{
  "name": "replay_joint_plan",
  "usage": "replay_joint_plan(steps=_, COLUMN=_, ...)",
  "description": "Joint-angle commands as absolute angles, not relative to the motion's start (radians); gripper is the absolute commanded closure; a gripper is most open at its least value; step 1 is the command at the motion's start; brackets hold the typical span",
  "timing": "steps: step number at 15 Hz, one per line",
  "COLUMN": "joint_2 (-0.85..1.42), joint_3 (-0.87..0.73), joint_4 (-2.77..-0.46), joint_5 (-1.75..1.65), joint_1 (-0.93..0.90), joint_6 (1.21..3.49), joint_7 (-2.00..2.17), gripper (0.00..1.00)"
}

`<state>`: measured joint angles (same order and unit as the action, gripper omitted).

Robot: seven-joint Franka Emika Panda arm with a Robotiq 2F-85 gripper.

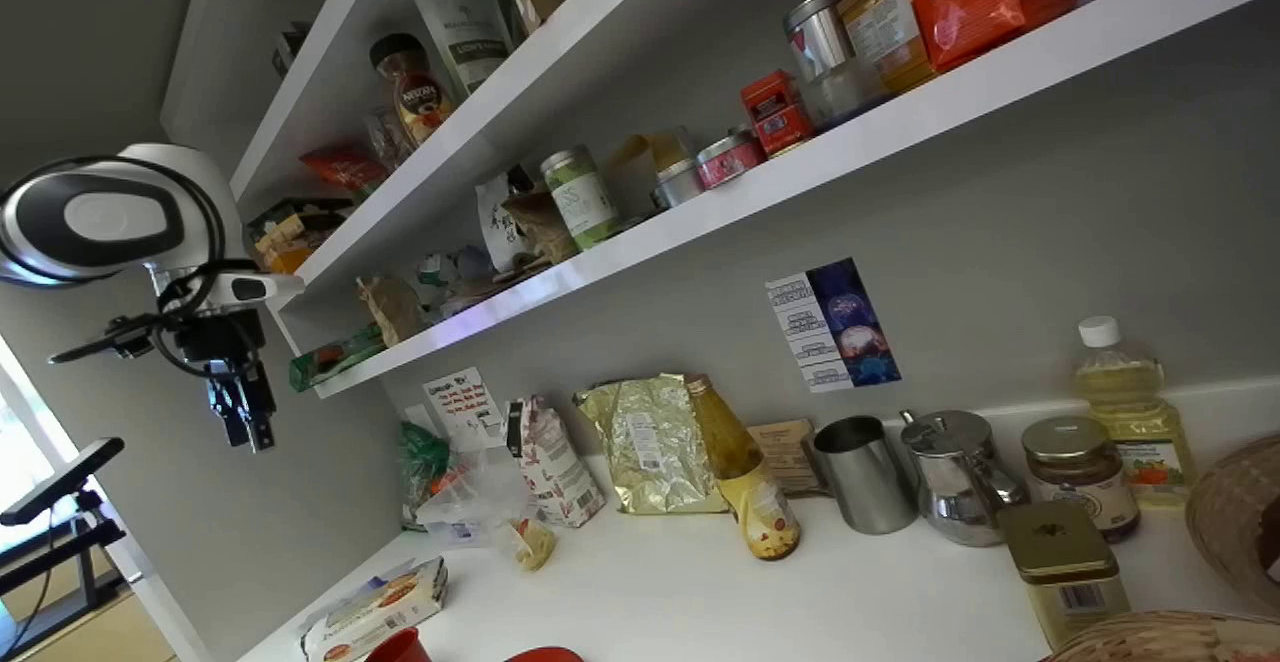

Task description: Put the red cup on the plate

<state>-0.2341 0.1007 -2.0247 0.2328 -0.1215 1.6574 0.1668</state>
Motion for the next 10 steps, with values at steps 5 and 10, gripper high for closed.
replay_joint_plan(steps=5, joint_2=-0.203, joint_3=0.156, joint_4=-2.101, joint_5=0.275, joint_1=-0.143, joint_6=1.739, joint_7=0.186, gripper=0.00)
replay_joint_plan(steps=10, joint_2=-0.192, joint_3=0.216, joint_4=-2.221, joint_5=0.261, joint_1=-0.166, joint_6=1.969, joint_7=0.311, gripper=0.00)
